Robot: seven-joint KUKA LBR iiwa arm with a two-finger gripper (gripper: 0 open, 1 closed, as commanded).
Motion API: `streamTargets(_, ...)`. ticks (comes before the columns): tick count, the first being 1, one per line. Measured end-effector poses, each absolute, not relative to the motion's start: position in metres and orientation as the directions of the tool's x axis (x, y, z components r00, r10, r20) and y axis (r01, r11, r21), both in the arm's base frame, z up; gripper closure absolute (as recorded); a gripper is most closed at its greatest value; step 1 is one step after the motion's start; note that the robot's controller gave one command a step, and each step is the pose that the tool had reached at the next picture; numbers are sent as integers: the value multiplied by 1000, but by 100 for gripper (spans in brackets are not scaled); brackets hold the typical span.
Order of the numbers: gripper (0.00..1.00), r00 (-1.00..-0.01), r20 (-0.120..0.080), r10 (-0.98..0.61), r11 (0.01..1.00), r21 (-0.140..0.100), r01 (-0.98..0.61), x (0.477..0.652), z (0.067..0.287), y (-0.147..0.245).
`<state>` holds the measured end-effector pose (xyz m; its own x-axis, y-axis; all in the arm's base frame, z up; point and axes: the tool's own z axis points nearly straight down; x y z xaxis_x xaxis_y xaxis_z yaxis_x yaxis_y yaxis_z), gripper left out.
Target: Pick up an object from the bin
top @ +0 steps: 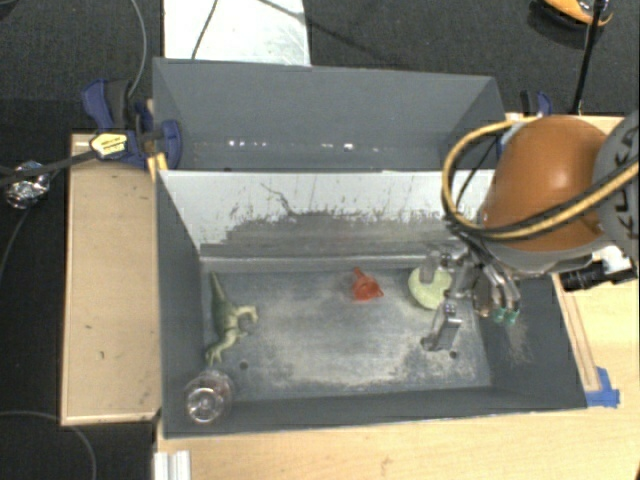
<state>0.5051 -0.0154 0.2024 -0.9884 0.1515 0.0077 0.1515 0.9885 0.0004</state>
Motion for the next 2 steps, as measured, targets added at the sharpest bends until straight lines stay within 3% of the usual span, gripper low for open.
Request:
streamTargets(1, 0, -986, -15, 169, 986, 3, 169, 533, 206, -34)
streamTargets(2, 0, -998, -8, 66, 998, 1, 66, 555, 170, -42)
